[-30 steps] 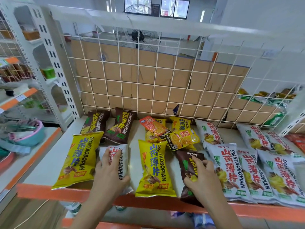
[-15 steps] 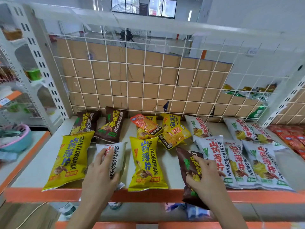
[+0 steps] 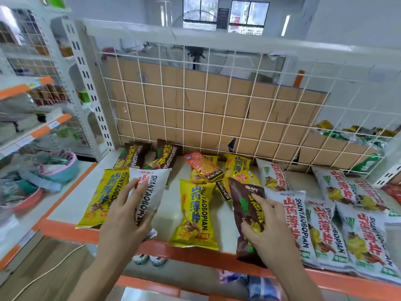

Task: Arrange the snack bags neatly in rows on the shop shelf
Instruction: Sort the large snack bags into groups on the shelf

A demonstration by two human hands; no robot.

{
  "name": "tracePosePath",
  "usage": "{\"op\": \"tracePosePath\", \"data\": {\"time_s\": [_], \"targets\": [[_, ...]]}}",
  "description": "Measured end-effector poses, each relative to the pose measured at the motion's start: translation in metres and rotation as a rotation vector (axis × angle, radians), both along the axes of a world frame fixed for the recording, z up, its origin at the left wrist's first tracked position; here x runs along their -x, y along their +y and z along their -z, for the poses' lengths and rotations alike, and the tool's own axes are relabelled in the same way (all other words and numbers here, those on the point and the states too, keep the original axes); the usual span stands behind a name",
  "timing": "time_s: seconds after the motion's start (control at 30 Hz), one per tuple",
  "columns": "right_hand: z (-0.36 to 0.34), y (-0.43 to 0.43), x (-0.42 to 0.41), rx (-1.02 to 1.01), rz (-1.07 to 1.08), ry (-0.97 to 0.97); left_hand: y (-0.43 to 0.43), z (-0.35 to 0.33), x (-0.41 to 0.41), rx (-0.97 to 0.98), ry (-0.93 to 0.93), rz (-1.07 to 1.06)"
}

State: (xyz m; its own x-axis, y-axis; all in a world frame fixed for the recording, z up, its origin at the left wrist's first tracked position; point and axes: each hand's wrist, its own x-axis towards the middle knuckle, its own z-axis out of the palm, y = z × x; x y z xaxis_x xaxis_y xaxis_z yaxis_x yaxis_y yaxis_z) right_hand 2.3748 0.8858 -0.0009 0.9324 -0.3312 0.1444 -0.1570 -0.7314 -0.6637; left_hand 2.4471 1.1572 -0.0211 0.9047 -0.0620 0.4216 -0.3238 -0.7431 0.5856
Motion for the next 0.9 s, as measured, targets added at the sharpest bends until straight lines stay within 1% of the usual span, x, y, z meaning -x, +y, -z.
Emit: {"op": "tracePosePath", "data": {"time_s": [0.17,0.27,0.37,0.5,0.6,0.9], "targets": [[-0.007,0.018,-0.015,-0.016,-0.138,-0.124,0.028,-0.015,0.007,0.054,0.015,-0.091],[-0.009,0.036,-0.028,-0.017,-0.211,-0.156,0.046,-0.019,0.005,0.062,0.022,-0.147],[-0.008,0.058,-0.042,0.008,-0.238,-0.187,0.063,-0.022,-0.003,0.045,0.001,-0.179],[-0.004,0.094,-0.062,0.004,-0.238,-0.201,0.09,-0.018,-0.022,0.047,0.009,-0.163],[-0.001,0.127,-0.08,0.004,-0.223,-0.186,0.112,-0.018,-0.043,0.031,0.007,-0.129],[0.03,0.198,-0.123,0.034,-0.148,0.001,0.147,-0.02,-0.087,0.084,0.015,0.011]]}}
